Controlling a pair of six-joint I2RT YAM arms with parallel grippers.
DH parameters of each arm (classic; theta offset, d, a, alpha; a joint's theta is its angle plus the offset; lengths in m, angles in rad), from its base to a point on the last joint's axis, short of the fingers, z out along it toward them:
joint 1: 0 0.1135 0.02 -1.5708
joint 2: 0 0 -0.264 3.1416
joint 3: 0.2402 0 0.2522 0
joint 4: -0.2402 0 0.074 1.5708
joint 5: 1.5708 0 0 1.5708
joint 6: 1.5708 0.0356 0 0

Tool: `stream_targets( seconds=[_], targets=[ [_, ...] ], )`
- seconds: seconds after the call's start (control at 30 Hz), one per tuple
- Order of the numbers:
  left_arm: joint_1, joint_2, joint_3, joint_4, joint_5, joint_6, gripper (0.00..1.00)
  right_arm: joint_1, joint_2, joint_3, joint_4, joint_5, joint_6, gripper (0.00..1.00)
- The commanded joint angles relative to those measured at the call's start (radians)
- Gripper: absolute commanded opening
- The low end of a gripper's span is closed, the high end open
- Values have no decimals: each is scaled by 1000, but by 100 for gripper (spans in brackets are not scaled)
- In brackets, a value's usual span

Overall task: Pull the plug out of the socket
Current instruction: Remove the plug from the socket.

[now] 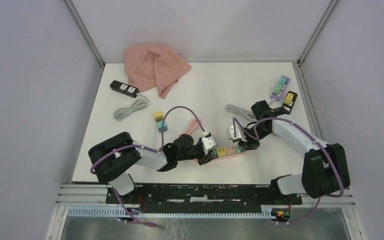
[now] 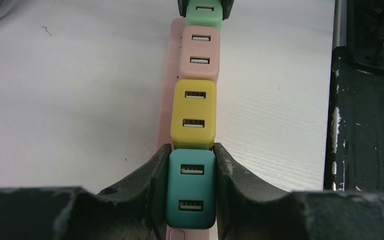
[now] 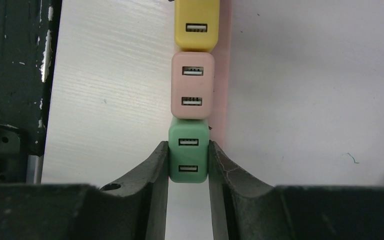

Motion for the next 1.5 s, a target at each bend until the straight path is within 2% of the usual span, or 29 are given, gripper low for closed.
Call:
stream_targets(
  seconds=[0.0,0.1,0.2,0.3,0.37,0.53,0.67,0.87,0.9,1.1,1.47],
  targets=[
    [8,10,-21,33,-27,37,3,-8,-2,9,-186,-46,-188,0],
    [10,19,-15,41,-22,36,3,53,15,7,-218,-98,-228,0],
    [10,33,-4,41,-11,33,3,100,33,34,-159,-144,-122,0],
    [10,37,-5,39,-12,29,3,79,36,86,-109,-157,16,0],
    [11,36,-13,41,-18,29,3,21,19,89,-96,-143,39,0],
    [14,33,-31,42,-29,44,3,-40,-7,24,-128,-14,-68,0],
    [19,35,-31,52,-20,44,3,-16,20,33,-235,-121,-195,0],
    [19,30,-5,73,24,3,5,116,38,26,-132,-127,-80,0],
    [18,23,-2,75,31,-8,7,130,42,30,-124,-130,-67,0],
    [19,-35,-13,85,37,-40,44,155,52,25,-82,-96,-25,0],
    [18,-188,-69,102,-16,-59,83,171,57,33,-79,-102,-3,0]
  ],
)
